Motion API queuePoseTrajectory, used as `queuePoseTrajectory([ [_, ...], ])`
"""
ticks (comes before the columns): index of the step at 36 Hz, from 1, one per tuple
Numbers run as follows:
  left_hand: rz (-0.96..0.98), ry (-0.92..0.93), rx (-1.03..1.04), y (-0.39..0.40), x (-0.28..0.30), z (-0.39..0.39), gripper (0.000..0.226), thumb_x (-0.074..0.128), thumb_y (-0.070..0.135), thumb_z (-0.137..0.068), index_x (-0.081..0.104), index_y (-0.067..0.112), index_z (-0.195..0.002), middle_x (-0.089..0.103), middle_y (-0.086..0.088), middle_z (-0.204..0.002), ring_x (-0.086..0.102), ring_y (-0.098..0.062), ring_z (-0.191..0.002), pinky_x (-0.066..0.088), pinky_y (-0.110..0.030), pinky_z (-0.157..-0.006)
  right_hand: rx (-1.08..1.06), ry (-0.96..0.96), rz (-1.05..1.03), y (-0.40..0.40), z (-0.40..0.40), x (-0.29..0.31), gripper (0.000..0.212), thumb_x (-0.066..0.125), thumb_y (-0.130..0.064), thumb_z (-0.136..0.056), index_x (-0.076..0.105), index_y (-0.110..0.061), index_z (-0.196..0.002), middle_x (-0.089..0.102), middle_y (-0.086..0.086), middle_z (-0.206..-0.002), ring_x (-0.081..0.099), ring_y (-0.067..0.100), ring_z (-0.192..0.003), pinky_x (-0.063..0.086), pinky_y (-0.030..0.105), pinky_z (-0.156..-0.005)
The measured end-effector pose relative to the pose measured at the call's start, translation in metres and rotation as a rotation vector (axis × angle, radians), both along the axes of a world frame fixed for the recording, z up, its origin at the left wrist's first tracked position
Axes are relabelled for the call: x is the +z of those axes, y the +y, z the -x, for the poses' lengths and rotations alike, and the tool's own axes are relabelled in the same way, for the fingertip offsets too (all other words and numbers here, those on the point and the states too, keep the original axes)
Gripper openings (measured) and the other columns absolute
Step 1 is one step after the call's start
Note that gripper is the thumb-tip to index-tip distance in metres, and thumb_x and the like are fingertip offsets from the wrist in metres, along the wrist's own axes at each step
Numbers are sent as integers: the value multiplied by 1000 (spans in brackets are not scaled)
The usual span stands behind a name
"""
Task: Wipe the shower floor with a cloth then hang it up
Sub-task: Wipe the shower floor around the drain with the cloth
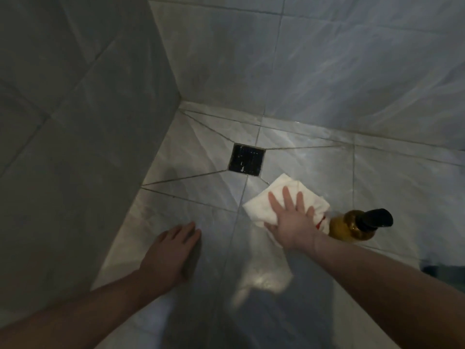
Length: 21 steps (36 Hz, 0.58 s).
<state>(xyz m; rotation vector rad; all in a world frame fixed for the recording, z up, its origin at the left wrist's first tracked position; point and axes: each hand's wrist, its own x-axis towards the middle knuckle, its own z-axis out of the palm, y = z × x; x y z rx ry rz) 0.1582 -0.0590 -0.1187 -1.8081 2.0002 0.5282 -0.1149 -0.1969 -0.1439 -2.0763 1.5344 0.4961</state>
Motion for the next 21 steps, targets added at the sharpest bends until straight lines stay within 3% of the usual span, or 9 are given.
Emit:
queuePoseTrajectory([
  [3, -40, -37, 12, -1, 3, 7, 111, 80, 35, -70, 8, 24, -154, 3, -2, -163, 18, -28, -147, 19, -39, -116, -73, 17, -7, -8, -7, 1, 78, 39, -58, -96, -10, -39, -155, -28, -1, -161, -20, 41, -147, 0, 64, -116],
  [10, -37, -31, 11, -2, 0, 5, 113, 80, 35, -71, 4, 23, -154, -4, -2, -163, 11, -28, -148, 16, -38, -118, 27, 1, 42, 40, -12, 10, 79, 35, -55, -95, -13, -35, -155, -25, 8, -162, -20, 45, -146, -5, 68, -113],
  [14, -45, 8, 26, 0, -1, 4, 113, 78, 34, -73, 1, 25, -155, -9, 0, -163, 7, -27, -149, 17, -38, -118, 155, -8, 62, 94, -11, 0, 85, 45, -55, -78, 18, -34, -156, 7, 13, -164, 13, 51, -146, 20, 75, -107],
  [17, -50, 21, 34, 1, 0, 3, 113, 77, 34, -74, 0, 25, -155, -12, 0, -162, 6, -27, -150, 19, -39, -118, 206, -10, 68, 85, -3, -8, 84, 41, -55, -90, -11, -39, -154, -28, 4, -160, -20, 43, -147, -4, 68, -115],
  [21, -59, 55, 38, 2, -2, 1, 114, 79, 31, -70, 2, 26, -155, -11, 0, -162, 7, -28, -150, 21, -38, -117, 114, -18, 97, 43, 3, -7, 82, 40, -57, -94, -12, -38, -154, -24, 0, -162, -19, 39, -148, -3, 64, -116],
])
